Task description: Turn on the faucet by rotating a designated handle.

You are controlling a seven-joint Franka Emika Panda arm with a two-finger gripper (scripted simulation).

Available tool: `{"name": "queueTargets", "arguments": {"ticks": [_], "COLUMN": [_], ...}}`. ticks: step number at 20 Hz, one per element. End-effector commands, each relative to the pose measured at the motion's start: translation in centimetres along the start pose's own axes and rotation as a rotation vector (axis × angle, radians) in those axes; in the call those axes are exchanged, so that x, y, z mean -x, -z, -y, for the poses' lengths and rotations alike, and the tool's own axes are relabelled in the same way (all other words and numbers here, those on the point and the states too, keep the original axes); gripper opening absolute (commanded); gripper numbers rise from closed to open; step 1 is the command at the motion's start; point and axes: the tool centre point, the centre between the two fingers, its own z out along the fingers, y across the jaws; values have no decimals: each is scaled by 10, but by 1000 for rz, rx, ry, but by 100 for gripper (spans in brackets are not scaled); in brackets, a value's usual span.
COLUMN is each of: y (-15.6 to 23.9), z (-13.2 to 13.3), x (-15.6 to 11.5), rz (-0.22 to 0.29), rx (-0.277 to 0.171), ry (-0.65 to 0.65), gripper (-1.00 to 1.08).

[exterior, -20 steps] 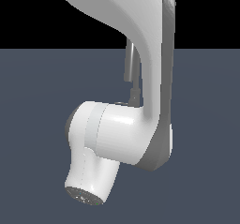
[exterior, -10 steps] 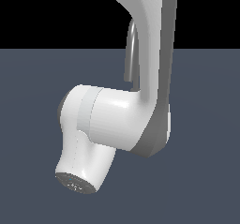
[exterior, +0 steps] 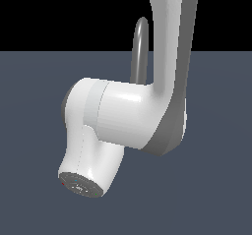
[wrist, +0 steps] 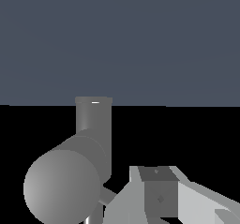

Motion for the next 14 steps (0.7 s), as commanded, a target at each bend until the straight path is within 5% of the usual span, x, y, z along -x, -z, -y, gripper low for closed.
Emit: {"name": "queueTargets", "arguments": {"ticks": [1, 14], "y": [0, 1], "z": [5, 33], "x": [19, 33], "rz": [21, 8], "rx": [-5, -5], "ry": [-1, 0], "gripper": [-100, -100]}}
